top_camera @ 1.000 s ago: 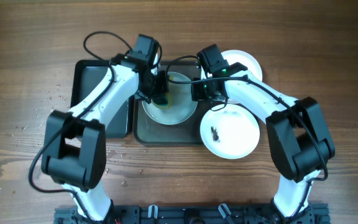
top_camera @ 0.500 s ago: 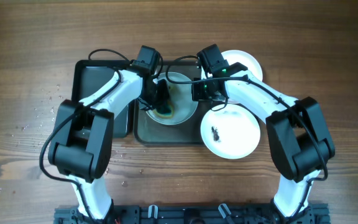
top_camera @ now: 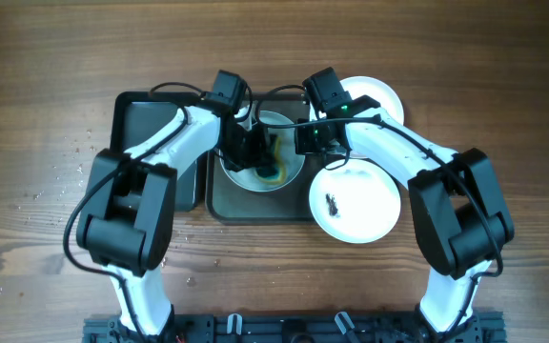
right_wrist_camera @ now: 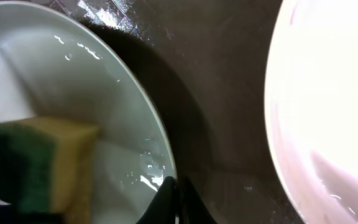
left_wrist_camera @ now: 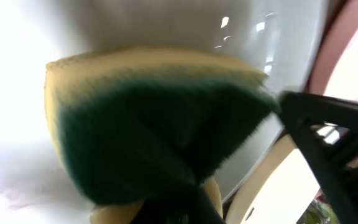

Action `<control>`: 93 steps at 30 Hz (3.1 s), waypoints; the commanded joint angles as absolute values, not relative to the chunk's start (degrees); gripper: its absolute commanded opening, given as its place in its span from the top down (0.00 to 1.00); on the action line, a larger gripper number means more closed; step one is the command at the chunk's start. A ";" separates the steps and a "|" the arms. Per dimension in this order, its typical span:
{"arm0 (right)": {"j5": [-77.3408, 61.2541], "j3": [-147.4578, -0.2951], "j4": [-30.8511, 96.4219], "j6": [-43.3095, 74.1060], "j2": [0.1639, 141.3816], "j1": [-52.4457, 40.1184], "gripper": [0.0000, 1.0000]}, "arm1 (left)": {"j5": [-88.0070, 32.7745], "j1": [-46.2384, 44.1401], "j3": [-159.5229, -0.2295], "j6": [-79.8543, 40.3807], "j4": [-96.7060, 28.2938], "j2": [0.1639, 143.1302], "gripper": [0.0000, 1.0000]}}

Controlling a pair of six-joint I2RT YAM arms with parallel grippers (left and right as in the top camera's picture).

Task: Clean dirty plates on tray and stack at the side
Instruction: 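Scrub the middle white plate with the sponge in the left gripper, then return the sponge to the water tray with the left gripper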

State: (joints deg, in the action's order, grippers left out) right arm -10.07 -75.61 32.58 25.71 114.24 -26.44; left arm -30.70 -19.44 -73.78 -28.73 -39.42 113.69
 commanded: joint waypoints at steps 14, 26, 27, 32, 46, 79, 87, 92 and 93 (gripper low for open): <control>-11.62 -75.46 32.18 25.91 114.98 -27.00 0.96 | -3.09 -19.90 -74.89 -27.42 -41.28 101.06 0.96; -11.62 -75.46 32.16 25.91 114.98 -27.00 0.96 | -5.10 -22.04 -71.96 -27.44 -39.38 108.84 0.96; -11.62 -75.46 32.16 25.89 114.98 -27.00 0.96 | -5.08 -22.41 -71.94 -27.44 -39.38 109.82 0.96; -11.62 -75.46 32.16 25.91 114.98 -27.00 0.96 | -10.61 -24.40 -71.94 -27.18 -38.65 112.22 0.96; -11.60 -75.46 32.16 25.87 114.98 -27.00 0.96 | -17.23 -24.36 -72.01 -22.68 -33.95 108.60 0.96; -11.60 -75.46 32.01 25.89 114.98 -27.00 0.95 | -1.39 2.37 -58.59 -9.19 -35.11 92.05 0.96; -11.62 -75.46 32.01 25.89 114.98 -27.00 0.95 | -1.39 2.37 -52.49 -3.86 -27.53 92.05 0.96; -11.62 -75.46 32.03 25.87 114.98 -27.00 0.95 | -1.39 2.37 -51.57 -1.87 -26.74 92.05 0.96; -11.62 -75.46 32.03 25.89 114.98 -27.00 0.95 | -1.39 2.37 -51.57 -1.87 -26.72 92.05 0.96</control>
State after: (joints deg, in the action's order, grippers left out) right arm -10.48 -75.61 32.25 25.71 114.24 -26.59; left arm -1.96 2.17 -52.14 -4.73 -27.27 92.05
